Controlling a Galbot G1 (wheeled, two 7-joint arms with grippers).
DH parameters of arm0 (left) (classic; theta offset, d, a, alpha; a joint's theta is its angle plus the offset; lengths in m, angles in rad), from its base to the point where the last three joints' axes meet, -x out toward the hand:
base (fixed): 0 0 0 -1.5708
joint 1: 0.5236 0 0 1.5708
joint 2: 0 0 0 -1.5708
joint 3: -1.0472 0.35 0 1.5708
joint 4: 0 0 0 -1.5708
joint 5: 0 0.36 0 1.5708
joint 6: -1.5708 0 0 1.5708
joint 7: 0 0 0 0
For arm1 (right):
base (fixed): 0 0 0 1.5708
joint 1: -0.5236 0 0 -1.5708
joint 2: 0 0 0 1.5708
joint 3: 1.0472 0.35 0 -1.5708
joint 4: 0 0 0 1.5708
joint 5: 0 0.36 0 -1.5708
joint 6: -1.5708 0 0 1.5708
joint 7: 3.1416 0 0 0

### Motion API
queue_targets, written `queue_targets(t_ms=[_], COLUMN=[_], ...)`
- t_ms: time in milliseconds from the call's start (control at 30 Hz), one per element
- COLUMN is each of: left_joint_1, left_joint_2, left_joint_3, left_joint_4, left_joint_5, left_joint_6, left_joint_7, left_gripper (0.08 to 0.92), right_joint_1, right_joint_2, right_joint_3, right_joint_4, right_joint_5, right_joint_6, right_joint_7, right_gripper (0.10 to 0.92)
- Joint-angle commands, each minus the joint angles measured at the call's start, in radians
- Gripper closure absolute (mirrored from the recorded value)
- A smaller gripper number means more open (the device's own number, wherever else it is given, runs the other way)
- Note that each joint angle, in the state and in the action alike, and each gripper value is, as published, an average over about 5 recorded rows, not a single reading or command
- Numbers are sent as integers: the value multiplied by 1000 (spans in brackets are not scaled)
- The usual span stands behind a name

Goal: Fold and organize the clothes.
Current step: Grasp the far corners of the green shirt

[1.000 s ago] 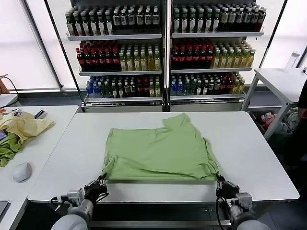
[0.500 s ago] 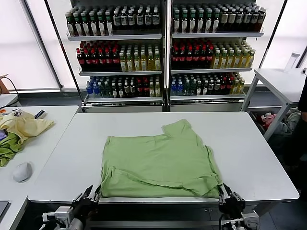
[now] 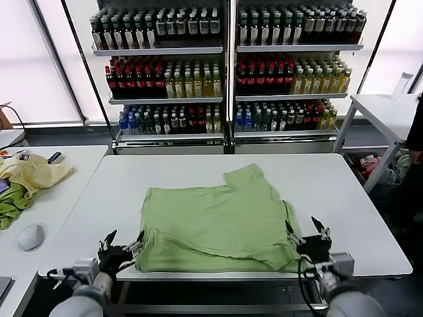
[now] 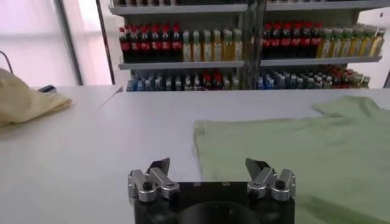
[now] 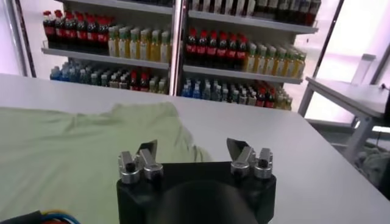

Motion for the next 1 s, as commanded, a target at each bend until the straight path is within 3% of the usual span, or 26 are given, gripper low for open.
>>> queue_targets(t_ms=[33, 200, 433, 700, 1000], left_joint_1=[-537, -652, -721, -715, -705], left_joint_2=[20, -8, -41, -42, -53], left_joint_3=[262, 329, 359, 360, 358], left_joint_4=[448, 572, 671, 678, 678], left_joint_5=[-51, -40, -57, -99, -148], left_joint_6=[-8, -5, 7, 28, 41], left_joint_7=[-7, -9, -9, -5, 7], left_gripper=[177, 177, 177, 177, 177], right_joint_1=[447, 579, 718, 788, 811], right_joint_2=[28, 79, 151, 236, 306], right_joint_3=[-190, -243, -287, -286, -259], right_joint_4=[-388, -563, -781, -985, -1087], right_joint_5=[53, 54, 53, 48, 32], right_joint_6=[-30, -29, -29, -20, -9], right_joint_7=[16, 9, -1, -15, -27], right_gripper=[203, 203, 203, 203, 203])
